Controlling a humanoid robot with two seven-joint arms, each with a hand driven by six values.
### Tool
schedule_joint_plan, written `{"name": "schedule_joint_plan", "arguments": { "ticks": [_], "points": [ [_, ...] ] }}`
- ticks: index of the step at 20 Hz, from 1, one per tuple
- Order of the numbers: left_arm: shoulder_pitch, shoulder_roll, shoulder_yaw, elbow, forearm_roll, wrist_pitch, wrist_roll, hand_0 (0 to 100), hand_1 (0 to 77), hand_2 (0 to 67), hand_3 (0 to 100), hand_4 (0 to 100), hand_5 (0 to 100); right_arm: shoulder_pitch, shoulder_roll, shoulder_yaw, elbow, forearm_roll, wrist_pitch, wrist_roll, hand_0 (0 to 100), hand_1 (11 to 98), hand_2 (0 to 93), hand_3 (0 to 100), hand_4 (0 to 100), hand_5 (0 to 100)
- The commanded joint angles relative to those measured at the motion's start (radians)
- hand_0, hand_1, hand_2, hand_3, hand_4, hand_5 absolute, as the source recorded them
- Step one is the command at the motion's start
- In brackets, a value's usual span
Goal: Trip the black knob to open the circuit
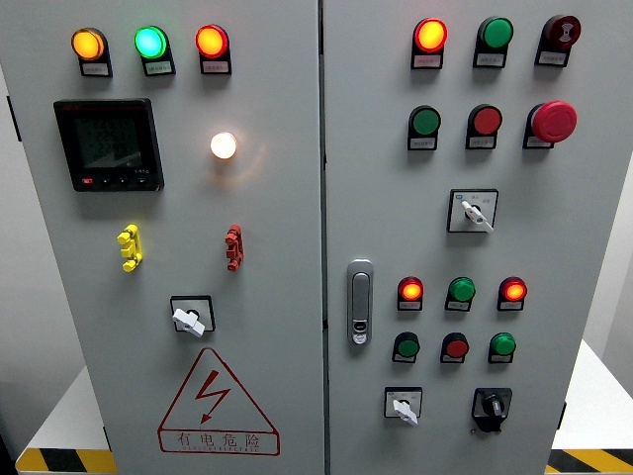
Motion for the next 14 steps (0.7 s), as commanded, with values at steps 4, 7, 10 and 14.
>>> {"name": "schedule_joint_plan", "arguments": {
  "ticks": [4,7,10,14],
  "points": [
    [0.0,0.0,0.0,0.0,0.0,0.0,0.0,0,3.1,12.9,21,7,2,0.0,0.0,0.07,0.003,-0.072,0.003,-0.008,82,35.7,7.0,18,16,27],
    [0.0,0.0,0.0,0.0,0.0,0.0,0.0,0,3.1,12.9,21,7,2,0.0,0.0,0.26,-0.002,-0.221,0.013,-0.012,82,35.7,7.0,18,16,27],
    [0.0,0.0,0.0,0.0,0.0,0.0,0.0,0,3.1,12.9,21,7,2,-0.014,0.0,0.479,-0.005,-0.47,0.044,-0.058,81,35.7,7.0,17,16,27],
    [0.0,0.0,0.0,0.0,0.0,0.0,0.0,0,3.2,12.9,21,7,2,0.004,-0.0213,0.756,-0.019,-0.702,0.128,-0.108,81,35.8,6.9,17,16,26]
  ]
}}
